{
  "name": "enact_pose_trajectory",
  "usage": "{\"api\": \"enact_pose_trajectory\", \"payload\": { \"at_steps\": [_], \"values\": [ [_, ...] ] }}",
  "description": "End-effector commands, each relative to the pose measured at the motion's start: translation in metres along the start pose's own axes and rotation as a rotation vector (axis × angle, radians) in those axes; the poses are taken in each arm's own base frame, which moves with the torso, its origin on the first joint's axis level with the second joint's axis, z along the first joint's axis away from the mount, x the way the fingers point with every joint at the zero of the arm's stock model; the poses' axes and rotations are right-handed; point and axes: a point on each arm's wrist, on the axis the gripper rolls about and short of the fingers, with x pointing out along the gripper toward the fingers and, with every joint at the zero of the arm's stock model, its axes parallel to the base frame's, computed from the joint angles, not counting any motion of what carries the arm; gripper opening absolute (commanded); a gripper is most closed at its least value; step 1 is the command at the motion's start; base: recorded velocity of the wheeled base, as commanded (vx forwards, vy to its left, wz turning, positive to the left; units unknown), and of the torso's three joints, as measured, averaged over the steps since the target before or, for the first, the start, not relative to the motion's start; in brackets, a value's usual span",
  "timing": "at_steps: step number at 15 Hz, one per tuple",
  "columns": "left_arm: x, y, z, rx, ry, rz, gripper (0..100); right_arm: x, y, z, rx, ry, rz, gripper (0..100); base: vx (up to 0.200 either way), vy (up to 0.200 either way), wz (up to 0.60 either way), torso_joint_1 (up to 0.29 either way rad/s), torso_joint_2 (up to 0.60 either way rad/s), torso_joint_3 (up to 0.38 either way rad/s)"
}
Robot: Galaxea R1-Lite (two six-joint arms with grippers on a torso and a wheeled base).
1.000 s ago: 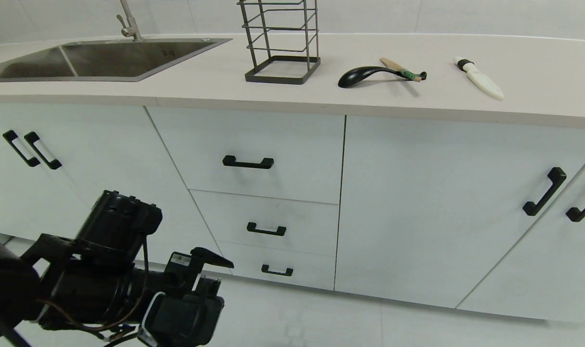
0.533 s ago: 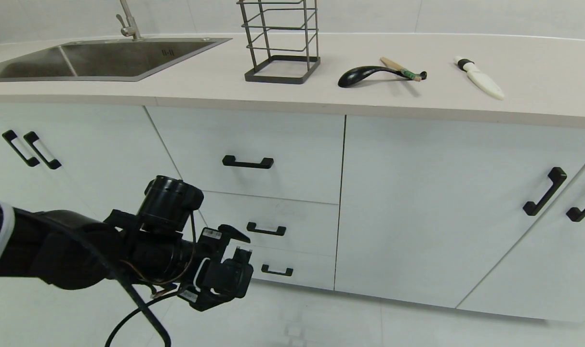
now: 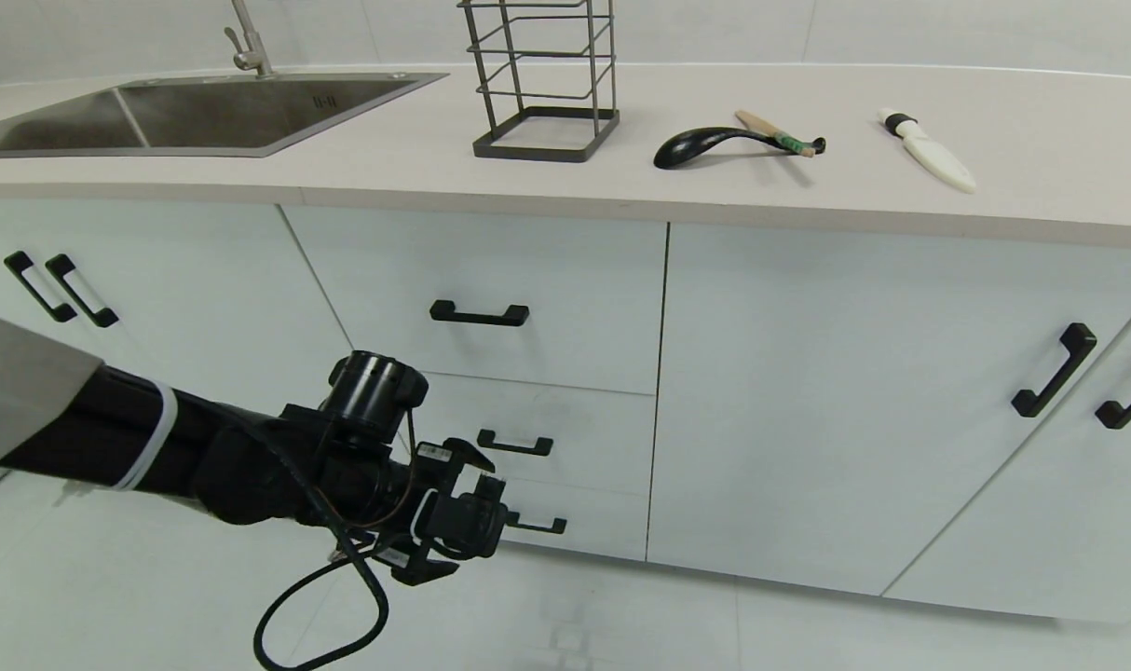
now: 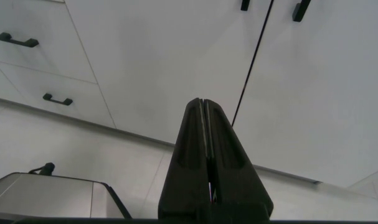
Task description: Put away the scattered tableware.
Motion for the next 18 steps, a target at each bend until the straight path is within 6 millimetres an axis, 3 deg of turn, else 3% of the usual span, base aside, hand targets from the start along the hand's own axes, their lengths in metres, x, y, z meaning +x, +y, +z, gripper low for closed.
{"api": "enact_pose_trajectory", "payload": {
  "at_steps": [1,5,7,9,18],
  "values": [
    [0.016,0.008,-0.008,-0.015,0.007,-0.007,100,0.000,0.000,0.000,0.001,-0.002,0.001,0,0.000,0.000,0.00,0.000,0.00,0.000],
    [0.027,0.012,-0.020,-0.056,0.023,0.022,100,0.000,0.000,0.000,0.001,0.000,0.001,0,0.000,0.000,0.00,0.000,0.00,0.000],
    [0.052,0.009,-0.026,-0.078,0.023,0.054,100,0.000,0.000,0.000,0.003,0.000,0.001,0,0.000,0.000,0.00,0.000,0.00,0.000],
    [0.061,0.012,-0.027,-0.107,0.028,0.104,100,0.000,0.000,0.000,0.001,0.000,0.001,0,0.000,0.000,0.00,0.000,0.00,0.000],
    [0.086,0.021,-0.032,-0.151,0.046,0.223,100,0.000,0.000,0.000,0.001,0.000,0.001,0,0.000,0.000,0.00,0.000,0.00,0.000]
  ]
}}
